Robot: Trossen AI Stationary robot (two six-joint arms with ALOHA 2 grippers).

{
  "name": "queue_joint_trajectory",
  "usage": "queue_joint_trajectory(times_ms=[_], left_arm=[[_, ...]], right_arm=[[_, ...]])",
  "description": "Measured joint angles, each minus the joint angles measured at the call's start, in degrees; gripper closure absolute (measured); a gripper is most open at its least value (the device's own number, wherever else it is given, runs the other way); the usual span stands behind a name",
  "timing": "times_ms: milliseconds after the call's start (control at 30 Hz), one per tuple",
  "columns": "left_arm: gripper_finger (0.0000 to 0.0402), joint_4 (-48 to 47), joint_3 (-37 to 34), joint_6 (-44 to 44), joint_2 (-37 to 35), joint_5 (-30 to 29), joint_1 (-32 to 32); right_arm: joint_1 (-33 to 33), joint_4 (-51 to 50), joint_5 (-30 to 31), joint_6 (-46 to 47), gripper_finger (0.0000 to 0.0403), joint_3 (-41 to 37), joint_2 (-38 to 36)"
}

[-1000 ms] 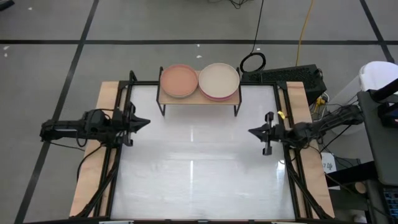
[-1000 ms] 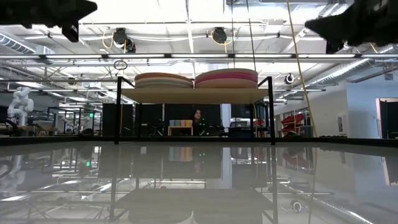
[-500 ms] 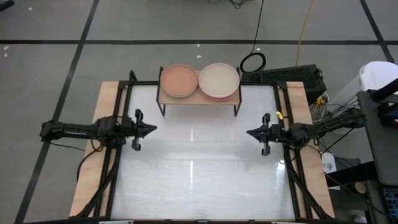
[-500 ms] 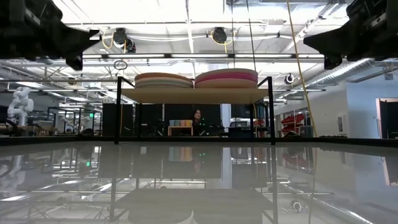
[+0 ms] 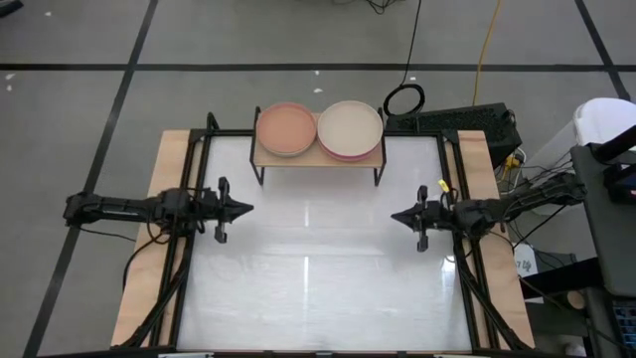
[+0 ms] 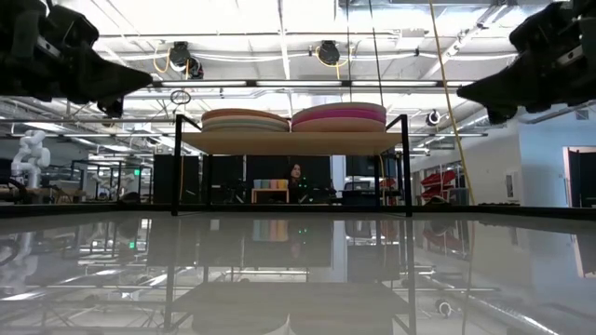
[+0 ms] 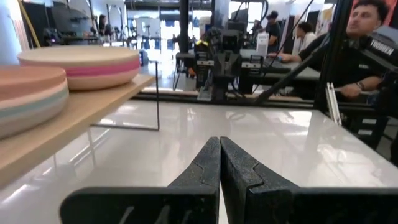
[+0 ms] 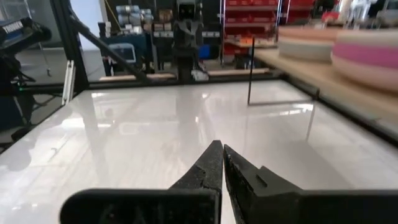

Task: Place and stack plates onto a shelf
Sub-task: Return to Home Position

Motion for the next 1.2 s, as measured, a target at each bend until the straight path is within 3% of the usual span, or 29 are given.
queue_joint_trajectory(times_ms=[233, 600, 933, 1200], left_arm=[[0.0400, -2.8, 0.0, -0.4, 0.0, 0.0, 0.0], [0.0400, -2.8, 0.0, -0.3, 0.0, -2.3, 0.0], [0.0400, 5.7, 0.0, 5.1, 0.0, -5.3, 0.0], [0.0400, 6.0, 0.0, 5.8, 0.0, -5.3, 0.0]], right_arm=[[0.0, -3.0, 0.1, 4.9, 0.0403, 0.0, 0.0], [0.0, -3.1, 0.0, 4.2, 0.0403, -0.1, 0.0], [0.0, -3.1, -0.1, 4.3, 0.0403, -0.1, 0.0], [0.0, -3.1, -0.1, 4.3, 0.0403, -0.1, 0.0]])
